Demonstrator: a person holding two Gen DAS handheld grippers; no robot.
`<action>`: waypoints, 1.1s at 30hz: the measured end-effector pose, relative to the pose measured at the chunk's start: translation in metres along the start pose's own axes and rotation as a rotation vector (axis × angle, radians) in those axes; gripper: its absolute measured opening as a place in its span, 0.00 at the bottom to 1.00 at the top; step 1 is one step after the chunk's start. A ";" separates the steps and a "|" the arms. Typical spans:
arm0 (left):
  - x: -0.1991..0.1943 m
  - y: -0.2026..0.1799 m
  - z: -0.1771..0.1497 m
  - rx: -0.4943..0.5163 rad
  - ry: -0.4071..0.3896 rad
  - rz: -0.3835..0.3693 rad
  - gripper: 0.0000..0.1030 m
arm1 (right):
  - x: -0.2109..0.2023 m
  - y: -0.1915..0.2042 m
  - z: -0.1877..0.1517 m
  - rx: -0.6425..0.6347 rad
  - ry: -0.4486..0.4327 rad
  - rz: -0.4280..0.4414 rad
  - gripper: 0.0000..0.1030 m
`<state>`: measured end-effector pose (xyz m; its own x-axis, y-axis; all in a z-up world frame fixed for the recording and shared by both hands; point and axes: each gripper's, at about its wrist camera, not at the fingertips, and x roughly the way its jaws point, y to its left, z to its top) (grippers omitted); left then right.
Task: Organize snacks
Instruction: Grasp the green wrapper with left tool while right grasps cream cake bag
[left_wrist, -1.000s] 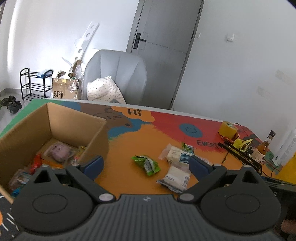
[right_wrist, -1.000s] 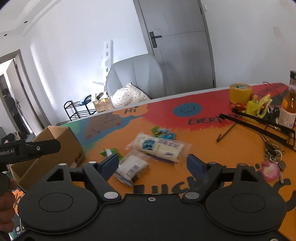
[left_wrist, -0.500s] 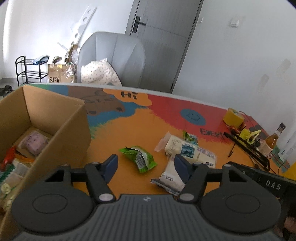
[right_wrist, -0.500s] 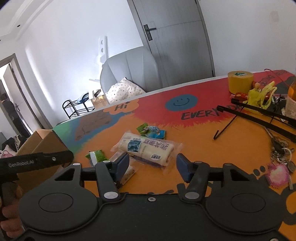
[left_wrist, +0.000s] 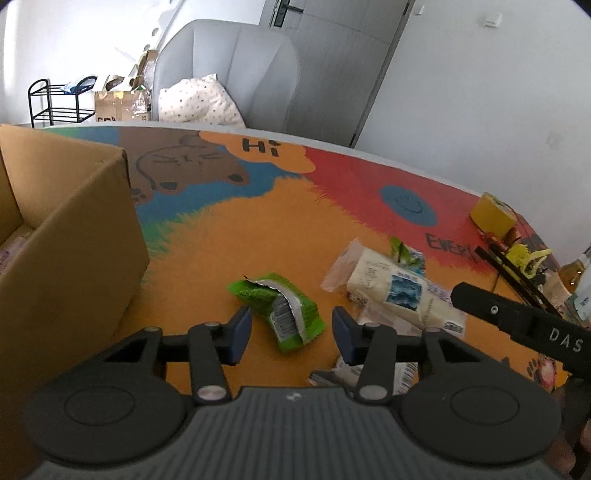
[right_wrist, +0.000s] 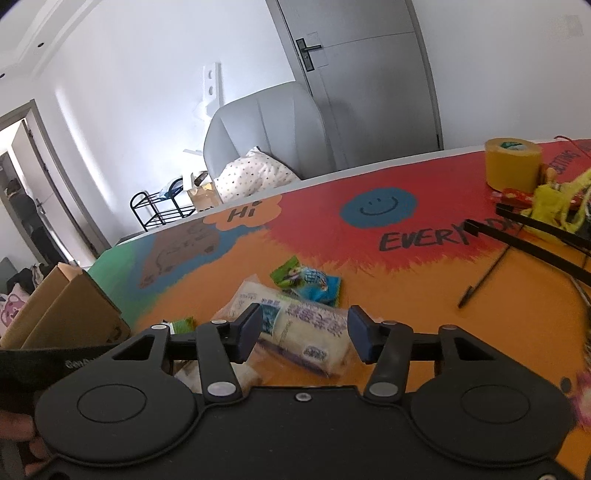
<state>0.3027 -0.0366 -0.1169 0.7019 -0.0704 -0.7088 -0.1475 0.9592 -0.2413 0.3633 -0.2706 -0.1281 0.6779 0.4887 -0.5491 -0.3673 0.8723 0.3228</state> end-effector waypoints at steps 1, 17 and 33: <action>0.002 0.000 0.001 0.000 -0.002 0.006 0.46 | 0.003 0.000 0.001 -0.002 0.001 0.002 0.51; 0.019 -0.008 0.002 0.061 -0.025 0.056 0.34 | 0.028 0.008 -0.002 -0.053 0.061 -0.004 0.52; -0.013 0.000 -0.014 0.071 -0.025 0.034 0.31 | -0.001 0.022 -0.028 -0.126 0.112 -0.058 0.26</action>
<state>0.2840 -0.0400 -0.1172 0.7148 -0.0316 -0.6986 -0.1219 0.9781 -0.1690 0.3361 -0.2513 -0.1418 0.6281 0.4299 -0.6486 -0.4113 0.8910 0.1922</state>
